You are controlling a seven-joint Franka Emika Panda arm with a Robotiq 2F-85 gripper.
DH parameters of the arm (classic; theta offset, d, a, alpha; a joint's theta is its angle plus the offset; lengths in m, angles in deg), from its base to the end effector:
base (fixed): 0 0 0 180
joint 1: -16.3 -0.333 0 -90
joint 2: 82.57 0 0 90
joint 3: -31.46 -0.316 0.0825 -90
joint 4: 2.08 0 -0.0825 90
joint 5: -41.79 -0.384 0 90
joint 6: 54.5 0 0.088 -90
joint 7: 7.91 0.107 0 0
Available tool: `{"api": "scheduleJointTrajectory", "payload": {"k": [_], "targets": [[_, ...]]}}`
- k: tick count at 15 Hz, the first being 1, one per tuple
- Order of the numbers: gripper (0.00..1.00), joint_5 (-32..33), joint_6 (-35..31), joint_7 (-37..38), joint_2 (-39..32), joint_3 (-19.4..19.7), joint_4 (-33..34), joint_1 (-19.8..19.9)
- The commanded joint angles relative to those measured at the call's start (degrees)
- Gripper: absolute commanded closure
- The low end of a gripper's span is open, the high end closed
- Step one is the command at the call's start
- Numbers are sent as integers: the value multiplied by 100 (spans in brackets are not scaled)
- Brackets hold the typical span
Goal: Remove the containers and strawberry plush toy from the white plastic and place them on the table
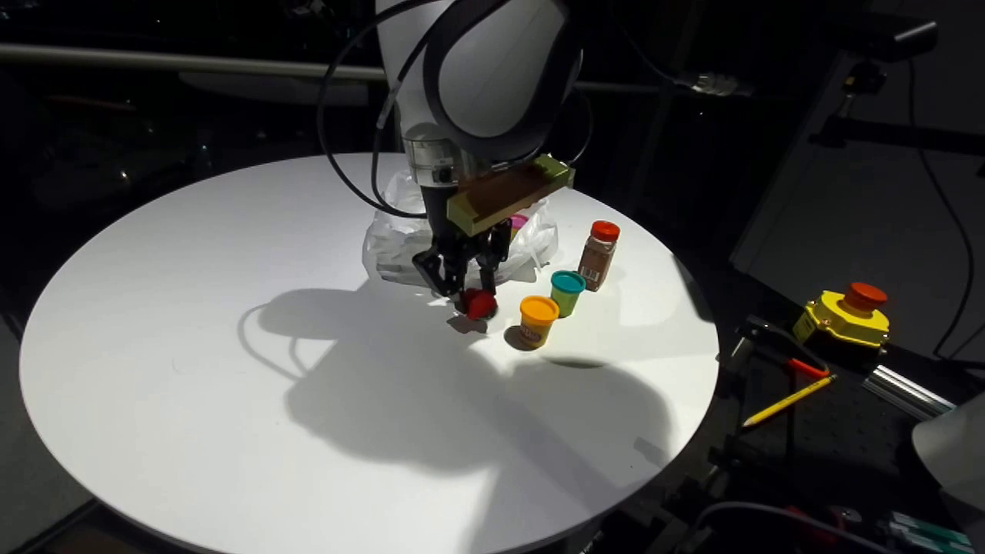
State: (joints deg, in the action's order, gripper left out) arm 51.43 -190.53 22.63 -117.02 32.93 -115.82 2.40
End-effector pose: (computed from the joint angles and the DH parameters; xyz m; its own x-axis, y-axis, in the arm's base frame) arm 0.5697 0.1235 0.1412 0.9724 -0.1902 -0.1353 -0.1615 -0.9666 0.1989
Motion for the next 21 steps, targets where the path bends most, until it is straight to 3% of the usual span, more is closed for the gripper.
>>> {"api": "scheduleJointTrajectory", "payload": {"k": [1,5,9,14,21], "targets": [[25,-270,404,-265,-39,-69,389,17],[0,-647,281,73,342,91,430,164],[0,-1104,17,255,490,328,574,537],[0,-1723,-277,631,164,497,984,1030],[0,-2018,-495,1600,-504,720,1677,1218]]}}
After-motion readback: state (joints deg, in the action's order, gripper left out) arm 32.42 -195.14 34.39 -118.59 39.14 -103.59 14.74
